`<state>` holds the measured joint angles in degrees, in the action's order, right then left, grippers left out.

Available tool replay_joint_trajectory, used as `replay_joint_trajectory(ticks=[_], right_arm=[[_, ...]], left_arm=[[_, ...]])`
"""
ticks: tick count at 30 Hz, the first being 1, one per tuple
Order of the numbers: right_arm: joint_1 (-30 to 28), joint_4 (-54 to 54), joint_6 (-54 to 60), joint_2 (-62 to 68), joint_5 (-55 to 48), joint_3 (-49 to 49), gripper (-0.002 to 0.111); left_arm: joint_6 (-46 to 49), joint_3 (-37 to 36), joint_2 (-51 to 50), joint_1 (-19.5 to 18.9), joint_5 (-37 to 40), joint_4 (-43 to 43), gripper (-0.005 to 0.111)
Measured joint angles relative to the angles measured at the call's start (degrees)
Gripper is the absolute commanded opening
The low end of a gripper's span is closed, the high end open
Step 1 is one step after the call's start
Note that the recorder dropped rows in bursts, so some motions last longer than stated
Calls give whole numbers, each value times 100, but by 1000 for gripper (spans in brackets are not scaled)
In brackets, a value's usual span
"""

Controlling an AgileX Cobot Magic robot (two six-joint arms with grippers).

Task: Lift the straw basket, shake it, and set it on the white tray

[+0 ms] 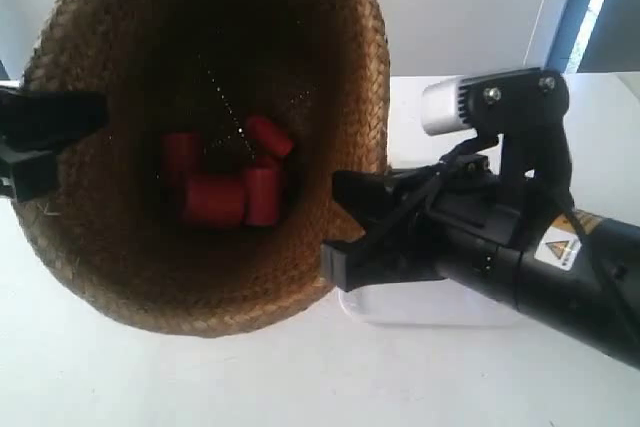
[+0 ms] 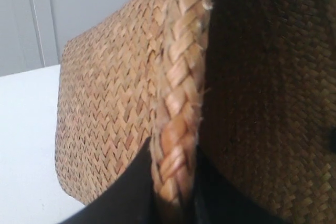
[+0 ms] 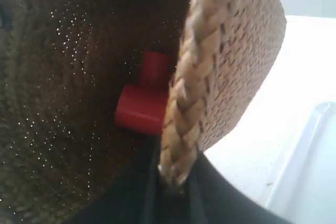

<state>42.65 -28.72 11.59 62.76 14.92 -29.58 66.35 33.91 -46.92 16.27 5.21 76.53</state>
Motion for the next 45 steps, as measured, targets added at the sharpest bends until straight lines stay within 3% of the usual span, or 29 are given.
replay_joint_trajectory(ticks=[9,12,14,16,19,28,32,34,37,39,45], right_arm=[[14,-92,351,-245,-369,-50,0],[301,-63,416,-1440,-1175,-604,0],[351,0,710,-1605,-413,-541,0],[112,-728,1126,-384,441,-88,0],[102,-1236,1090,73,-118,-48,0],[123,-1354,1628,-169,-57,-122,0],[455,-1364,1733,-1362,-1131,-843,0],[563,-1266,2007,-1618,-350,-779,0],[487,-1697,2208,-739,680,-307,0],[454,-2078,2207,-173,565,-148,0],[474,-2117,2244,-273,368,-180,0]], left_arm=[[180,96,-43,0,252,218,0],[180,362,922,-10,589,195,0],[291,263,1121,2,323,417,0],[332,-173,100,2,-334,499,0],[568,-122,-273,2,87,486,0],[741,36,-116,2,-25,770,0],[407,453,915,2,440,498,0],[315,422,1356,2,367,355,0],[302,-55,711,14,8,356,0],[280,-172,297,2,22,308,0],[421,-23,322,2,-136,312,0]])
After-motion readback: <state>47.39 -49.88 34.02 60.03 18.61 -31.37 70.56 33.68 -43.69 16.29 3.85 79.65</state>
